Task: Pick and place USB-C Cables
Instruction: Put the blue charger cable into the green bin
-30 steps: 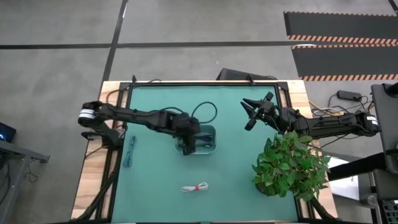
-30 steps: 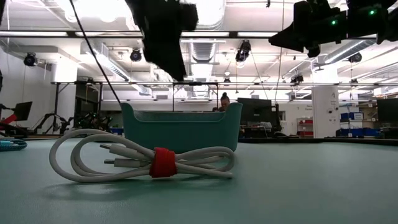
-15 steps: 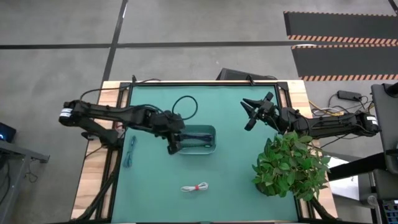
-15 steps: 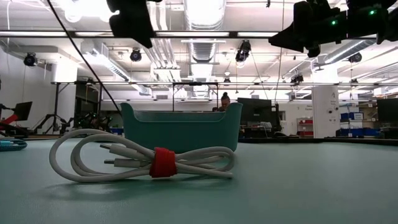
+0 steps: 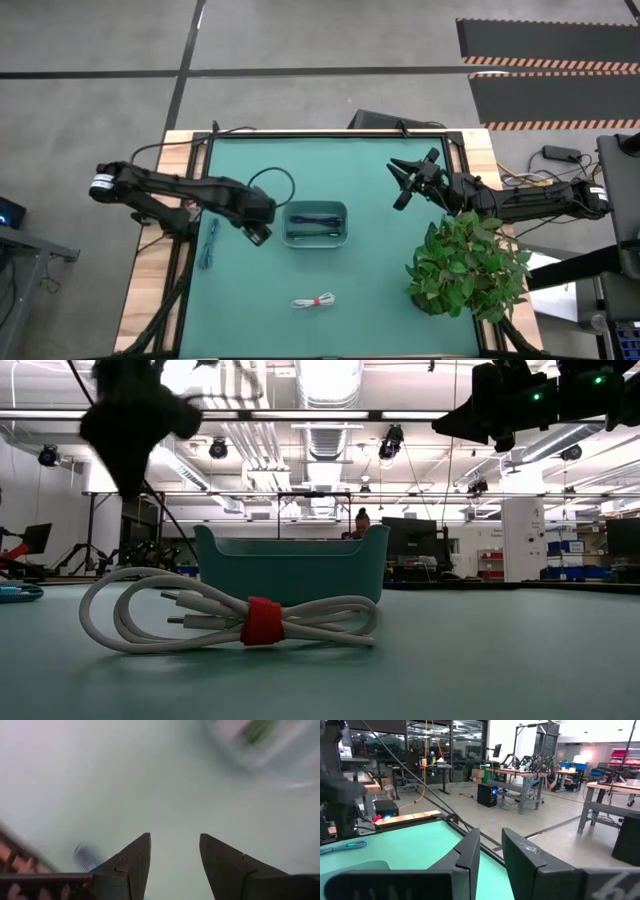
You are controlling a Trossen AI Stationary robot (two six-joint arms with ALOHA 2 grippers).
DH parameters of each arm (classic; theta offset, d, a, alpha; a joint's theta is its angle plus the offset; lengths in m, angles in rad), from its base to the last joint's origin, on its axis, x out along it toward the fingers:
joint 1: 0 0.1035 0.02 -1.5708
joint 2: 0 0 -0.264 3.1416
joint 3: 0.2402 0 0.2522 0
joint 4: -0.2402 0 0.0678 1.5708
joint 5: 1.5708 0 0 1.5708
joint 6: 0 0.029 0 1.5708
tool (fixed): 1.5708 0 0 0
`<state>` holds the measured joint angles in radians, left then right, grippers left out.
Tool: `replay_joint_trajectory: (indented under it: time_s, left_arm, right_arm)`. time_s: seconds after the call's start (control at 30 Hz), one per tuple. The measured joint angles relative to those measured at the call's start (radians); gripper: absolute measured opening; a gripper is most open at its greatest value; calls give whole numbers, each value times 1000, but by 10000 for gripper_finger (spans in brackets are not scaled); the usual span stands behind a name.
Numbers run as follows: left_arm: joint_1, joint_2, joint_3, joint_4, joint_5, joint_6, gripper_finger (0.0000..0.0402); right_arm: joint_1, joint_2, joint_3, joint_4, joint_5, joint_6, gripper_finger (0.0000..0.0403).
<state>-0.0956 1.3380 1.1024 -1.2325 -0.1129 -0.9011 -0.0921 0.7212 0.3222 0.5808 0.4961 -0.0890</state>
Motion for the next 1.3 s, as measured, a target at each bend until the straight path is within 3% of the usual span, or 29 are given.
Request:
replay_joint_trajectory:
  time_s: [0.33,0.67,1.0,1.3]
  left_arm:
    - [4,0,-236,-51,107,-141,154]
    - [18,0,-386,-61,131,-184,154]
    - [22,7,-400,-50,130,-194,154]
    - [23,88,-400,-31,121,-221,154]
  right_arm:
    - [0,0,0,0,0,0,73]
    - [0,0,0,0,0,0,73]
    - [0,0,0,-1,0,0,73]
    - [0,0,0,-1,0,-6,73]
